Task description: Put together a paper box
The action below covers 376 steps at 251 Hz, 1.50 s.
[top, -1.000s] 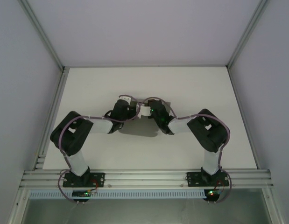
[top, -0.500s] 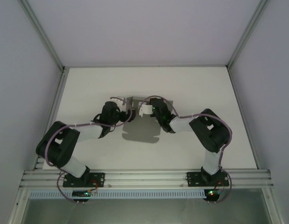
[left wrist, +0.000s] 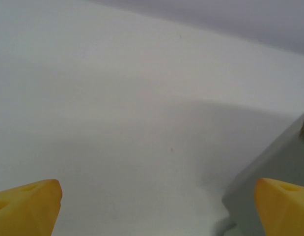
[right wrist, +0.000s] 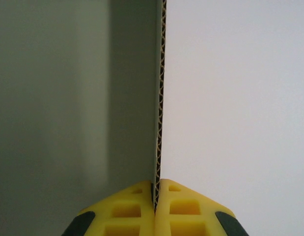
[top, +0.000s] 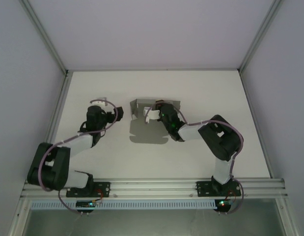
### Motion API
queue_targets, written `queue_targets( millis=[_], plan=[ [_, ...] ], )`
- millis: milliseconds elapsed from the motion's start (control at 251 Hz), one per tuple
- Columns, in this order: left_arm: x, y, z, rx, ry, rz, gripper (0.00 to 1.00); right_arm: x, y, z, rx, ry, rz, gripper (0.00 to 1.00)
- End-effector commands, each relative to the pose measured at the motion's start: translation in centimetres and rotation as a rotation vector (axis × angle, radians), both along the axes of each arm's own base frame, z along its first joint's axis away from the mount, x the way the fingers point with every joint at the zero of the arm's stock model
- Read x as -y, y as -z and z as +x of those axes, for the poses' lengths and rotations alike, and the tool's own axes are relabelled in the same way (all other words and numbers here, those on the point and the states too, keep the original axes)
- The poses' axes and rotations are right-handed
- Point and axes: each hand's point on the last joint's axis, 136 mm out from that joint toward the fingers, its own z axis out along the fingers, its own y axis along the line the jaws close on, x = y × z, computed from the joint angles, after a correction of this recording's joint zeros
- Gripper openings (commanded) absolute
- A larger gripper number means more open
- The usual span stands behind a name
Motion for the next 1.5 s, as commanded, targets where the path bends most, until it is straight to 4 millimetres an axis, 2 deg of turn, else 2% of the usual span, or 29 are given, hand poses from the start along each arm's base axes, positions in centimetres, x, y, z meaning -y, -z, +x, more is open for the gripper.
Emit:
queue_targets(
  millis=[0, 52, 144, 176, 271, 387, 467, 515, 686, 858, 974, 1034, 1141, 1269, 1429, 1497],
  plan=[
    [3.0, 0.6, 0.2, 0.013, 0.172, -0.016, 1.0, -0.9, -1.6, 0.2, 0.113, -0.03, -0.015, 0.0],
    [3.2, 1.5, 0.9, 0.003, 0.18, 0.003, 0.97, -1.0, -1.5, 0.0, 0.117, -0.036, -0.014, 0.0],
    [3.9, 2.5, 2.2, -0.007, 0.197, 0.002, 0.78, -1.2, -0.7, -0.1, 0.081, -0.043, -0.025, 0.0],
    [4.4, 2.4, 2.5, 0.004, 0.217, -0.017, 0.75, -1.1, -0.2, -0.2, 0.065, -0.045, -0.032, 0.0],
    [6.6, 2.0, 2.7, 0.052, 0.307, -0.032, 0.74, -1.0, 0.5, -0.2, 0.044, -0.041, -0.035, 0.0],
    [8.6, 2.7, 3.0, 0.048, 0.377, 0.025, 0.74, -1.0, 1.0, -0.1, 0.041, -0.04, -0.049, 0.0],
    [9.6, 3.2, 3.0, 0.034, 0.422, 0.045, 0.7, -1.1, 1.3, -0.1, 0.041, -0.042, -0.058, 0.0],
    [10.1, 3.2, 2.9, 0.037, 0.444, 0.046, 0.67, -1.2, 1.3, -0.2, 0.041, -0.041, -0.062, 0.0],
    [10.9, 3.1, 2.9, 0.034, 0.483, 0.056, 0.67, -1.2, 1.7, -0.4, 0.022, -0.045, -0.079, 0.0],
    [12.6, 3.4, 1.6, 0.004, 0.581, 0.069, 0.67, -1.0, 1.9, -0.2, 0.018, -0.041, -0.087, 0.0],
    [12.2, 3.6, 2.3, 0.005, 0.578, 0.086, 0.66, -1.0, 2.1, -0.2, 0.012, -0.043, -0.1, 0.0],
    [12.0, 3.4, 2.9, 0.0, 0.568, 0.077, 0.58, -1.1, 2.1, -0.3, 0.01, -0.047, -0.102, 0.0],
    [12.1, 3.1, 3.7, 0.009, 0.565, 0.067, 0.54, -1.2, 2.0, -0.4, 0.011, -0.049, -0.097, 0.0],
    [12.4, 3.7, 4.7, -0.002, 0.535, 0.073, 0.54, -1.5, 2.6, -0.9, -0.025, -0.066, -0.09, 0.0],
    [11.7, 4.9, 6.1, -0.028, 0.441, 0.08, 0.34, -1.6, 3.5, -1.0, -0.058, -0.07, -0.092, 0.0],
    [11.0, 5.8, 6.9, -0.059, 0.362, 0.117, 0.3, -1.6, 3.5, -1.0, -0.06, -0.064, -0.085, 0.0]
  ],
)
